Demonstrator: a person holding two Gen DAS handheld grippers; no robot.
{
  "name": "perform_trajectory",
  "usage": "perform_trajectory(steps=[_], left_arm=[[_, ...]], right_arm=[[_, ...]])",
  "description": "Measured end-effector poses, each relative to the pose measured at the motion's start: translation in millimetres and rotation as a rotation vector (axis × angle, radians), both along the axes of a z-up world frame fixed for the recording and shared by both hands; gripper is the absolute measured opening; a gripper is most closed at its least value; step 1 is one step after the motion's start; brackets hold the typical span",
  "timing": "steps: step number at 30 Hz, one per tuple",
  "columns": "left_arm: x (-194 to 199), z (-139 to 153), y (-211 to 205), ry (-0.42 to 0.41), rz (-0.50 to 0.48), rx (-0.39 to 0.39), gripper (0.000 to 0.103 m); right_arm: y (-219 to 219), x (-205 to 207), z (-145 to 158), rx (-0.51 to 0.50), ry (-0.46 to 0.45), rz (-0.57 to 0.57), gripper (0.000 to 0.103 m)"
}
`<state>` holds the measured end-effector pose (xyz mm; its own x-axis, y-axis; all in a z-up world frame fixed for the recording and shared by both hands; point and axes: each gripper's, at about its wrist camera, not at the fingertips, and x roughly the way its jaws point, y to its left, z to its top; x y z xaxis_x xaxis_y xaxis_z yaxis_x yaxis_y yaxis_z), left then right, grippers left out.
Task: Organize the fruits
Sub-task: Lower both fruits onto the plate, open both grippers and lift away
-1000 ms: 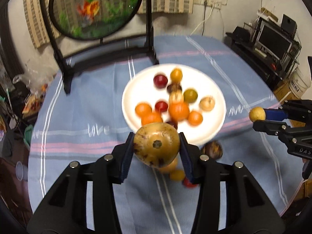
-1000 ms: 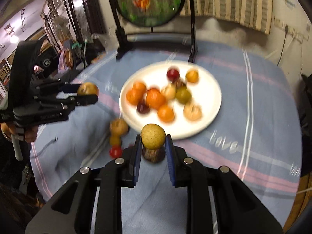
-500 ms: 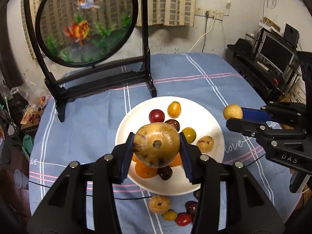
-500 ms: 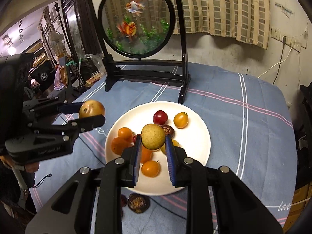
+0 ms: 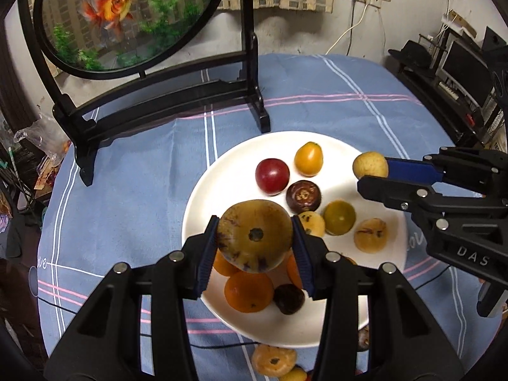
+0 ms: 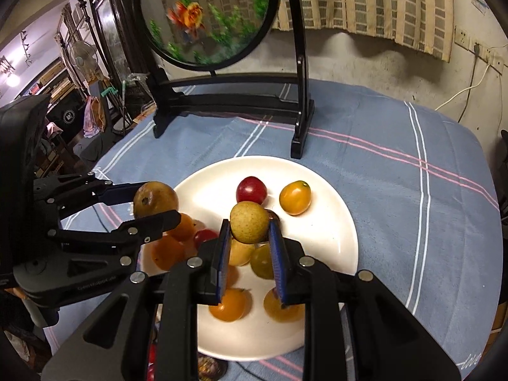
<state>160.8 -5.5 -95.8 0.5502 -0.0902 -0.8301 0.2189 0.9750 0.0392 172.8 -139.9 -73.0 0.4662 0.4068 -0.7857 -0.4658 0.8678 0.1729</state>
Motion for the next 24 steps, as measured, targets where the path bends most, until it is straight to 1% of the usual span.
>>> perform_trajectory(steps=[5,6,7,8,9,10,11,12,14,19,21,23,24], left_arm=[[9.4,-14.0,-2.3,0.029,0.004,0.029,0.046],[10.0,-16.0,-2.8,0.034,0.002,0.033,0.046],[11.0,-18.0,-3.2,0.037,0.003,0.038,0.050],[11.7,-19.6,-2.7,0.038,0.007,0.041,0.058],[11.6,-19.2,-2.1,0.034,0.009,0.038,0.060],[11.4,-18.4,-1.7,0.028,0.010,0.035,0.060],[11.3,-17.4,-1.3,0.026,0.008,0.030,0.062],[11.3,-16.5,-1.0,0.024,0.008,0.031,0.062],[10.7,-13.8,0.2,0.020,0.014,0.028,0.062],[0.7,1.8,10.5,-0.009,0.032,0.005,0.062],[-5.7,9.2,16.1,-0.017,0.038,-0.008,0.063],[-15.6,17.0,22.3,-0.034,0.044,-0.012,0.068],[-21.1,19.8,26.3,-0.040,0.047,-0.013,0.068]], right_arm=[[4.4,14.0,-15.0,-0.024,0.036,0.011,0.024],[6.4,16.1,-18.7,-0.044,0.044,0.013,0.025],[8.1,17.4,-21.7,-0.070,0.043,0.009,0.026],[8.8,18.3,-24.1,-0.089,0.046,0.005,0.032],[9.0,19.9,-25.2,-0.091,0.050,0.001,0.050],[6.8,20.3,-25.1,-0.086,0.049,-0.013,0.059],[4.3,19.6,-24.0,-0.073,0.038,-0.024,0.062],[1.3,18.9,-21.7,-0.055,0.030,-0.027,0.062],[-3.3,19.0,-19.9,-0.054,0.033,-0.042,0.062],[-23.2,7.8,-5.0,0.000,0.036,-0.087,0.062],[-34.6,-4.0,4.5,0.018,0.033,-0.109,0.062],[-39.7,-17.0,11.3,0.023,0.021,-0.113,0.062],[-42.0,-31.4,15.0,0.031,0.019,-0.097,0.062]])
